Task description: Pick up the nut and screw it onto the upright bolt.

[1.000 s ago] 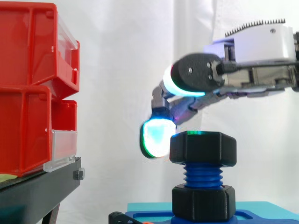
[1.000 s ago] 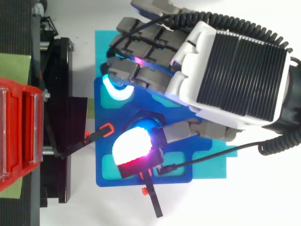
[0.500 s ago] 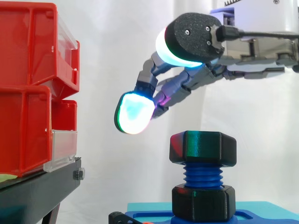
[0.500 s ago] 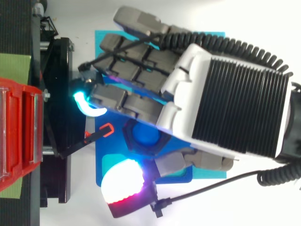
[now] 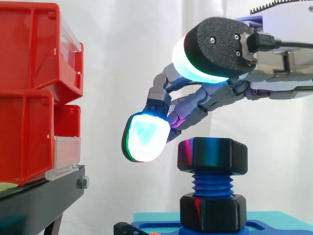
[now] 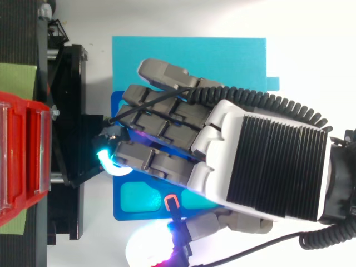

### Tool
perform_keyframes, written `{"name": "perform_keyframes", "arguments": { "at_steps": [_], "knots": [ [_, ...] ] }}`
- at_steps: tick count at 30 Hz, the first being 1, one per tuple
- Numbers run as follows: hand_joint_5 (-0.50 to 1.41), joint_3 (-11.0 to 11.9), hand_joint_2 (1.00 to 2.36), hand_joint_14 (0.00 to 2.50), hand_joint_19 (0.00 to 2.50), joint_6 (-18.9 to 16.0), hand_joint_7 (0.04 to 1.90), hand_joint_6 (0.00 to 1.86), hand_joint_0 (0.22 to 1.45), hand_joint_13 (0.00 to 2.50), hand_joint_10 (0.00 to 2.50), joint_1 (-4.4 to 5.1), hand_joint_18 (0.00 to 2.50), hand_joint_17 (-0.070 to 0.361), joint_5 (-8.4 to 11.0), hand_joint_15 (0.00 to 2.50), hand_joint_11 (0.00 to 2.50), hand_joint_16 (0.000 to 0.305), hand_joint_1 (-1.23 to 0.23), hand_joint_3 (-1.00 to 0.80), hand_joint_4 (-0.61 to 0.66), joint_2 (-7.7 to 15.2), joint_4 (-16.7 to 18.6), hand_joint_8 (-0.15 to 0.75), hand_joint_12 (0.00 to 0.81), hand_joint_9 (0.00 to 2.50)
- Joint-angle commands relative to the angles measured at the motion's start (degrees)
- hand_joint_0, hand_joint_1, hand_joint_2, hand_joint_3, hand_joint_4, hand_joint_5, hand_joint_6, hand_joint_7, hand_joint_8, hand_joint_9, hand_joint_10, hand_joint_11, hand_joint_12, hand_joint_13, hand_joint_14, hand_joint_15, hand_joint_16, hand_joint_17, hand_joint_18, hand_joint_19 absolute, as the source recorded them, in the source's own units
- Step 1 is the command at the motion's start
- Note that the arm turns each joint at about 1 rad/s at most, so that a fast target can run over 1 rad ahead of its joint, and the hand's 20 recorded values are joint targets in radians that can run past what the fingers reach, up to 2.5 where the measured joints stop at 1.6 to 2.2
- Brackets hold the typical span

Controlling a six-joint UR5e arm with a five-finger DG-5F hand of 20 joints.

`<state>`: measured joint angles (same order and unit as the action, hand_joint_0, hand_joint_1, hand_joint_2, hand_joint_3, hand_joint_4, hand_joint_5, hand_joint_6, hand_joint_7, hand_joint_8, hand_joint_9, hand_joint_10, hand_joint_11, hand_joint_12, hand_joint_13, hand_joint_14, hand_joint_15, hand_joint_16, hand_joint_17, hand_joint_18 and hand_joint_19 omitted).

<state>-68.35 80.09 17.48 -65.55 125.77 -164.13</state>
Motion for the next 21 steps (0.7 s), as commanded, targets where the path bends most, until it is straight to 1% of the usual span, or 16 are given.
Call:
{"name": "perform_keyframes", "arguments": {
  "at_steps": [1, 8, 11, 13, 17, 19, 21],
  "knots": [
    [-0.09, 0.0, 1.0, 0.0, 0.0, 0.0, 0.93, 0.5, 0.5, 0.47, 0.0, 0.1, 0.15, 0.061, -0.02, 0.0, 0.0, 0.027, -0.09, -0.5, 0.27, 0.0, -0.1, 0.241, 0.273, 0.57],
    [-0.08, 0.0, 1.0, 0.0, 0.0, 0.0, 1.03, 0.5, 0.5, 0.47, 0.0, 0.1, 0.15, 0.061, -0.11, 0.0, 0.0, 0.027, -0.1, -0.5, 0.27, 0.0, -0.1, 0.245, 0.271, 0.57],
    [-0.08, -0.1, 1.0, 0.0, 0.0, 0.0, 1.08, 0.5, 0.5, 0.48, 0.0, -0.17, 0.15, 0.059, -0.2, 0.0, 0.0, 0.026, -0.11, -0.5, 0.27, 0.0, -0.4, 0.248, 0.271, 0.57],
    [-0.07, -0.1, 1.0, 0.0, 0.0, 0.0, 1.15, 0.5, 0.5, 0.48, 0.0, -0.34, 0.15, 0.058, -0.28, 0.0, 0.0, 0.026, -0.11, -0.5, 0.25, 0.0, -0.8, 0.25, 0.269, 0.57],
    [-0.07, -0.1, 1.0, 0.0, 0.0, 0.0, 1.22, 0.5, 0.5, 0.48, 0.0, -0.96, 0.15, 0.056, -0.9, 0.0, 0.0, 0.025, -0.12, -0.5, 0.24, 0.0, -1.7, 0.25, 0.265, 0.58],
    [-0.06, -0.1, 1.0, 0.0, 0.0, 0.0, 1.24, 0.5, 0.51, 0.49, 0.0, -1.05, 0.15, 0.053, -1.07, 0.0, 0.0, 0.024, -0.12, -0.5, 0.24, 0.0, -1.9, 0.251, 0.259, 0.58],
    [-0.06, 0.0, 1.0, 0.0, 0.0, 0.0, 1.25, 0.5, 0.51, 0.49, 0.0, -1.57, 0.16, 0.052, -1.51, 0.0, 0.0, 0.023, -0.12, -0.5, 0.24, 0.0, -2.3, 0.252, 0.259, 0.59]
  ]
}}
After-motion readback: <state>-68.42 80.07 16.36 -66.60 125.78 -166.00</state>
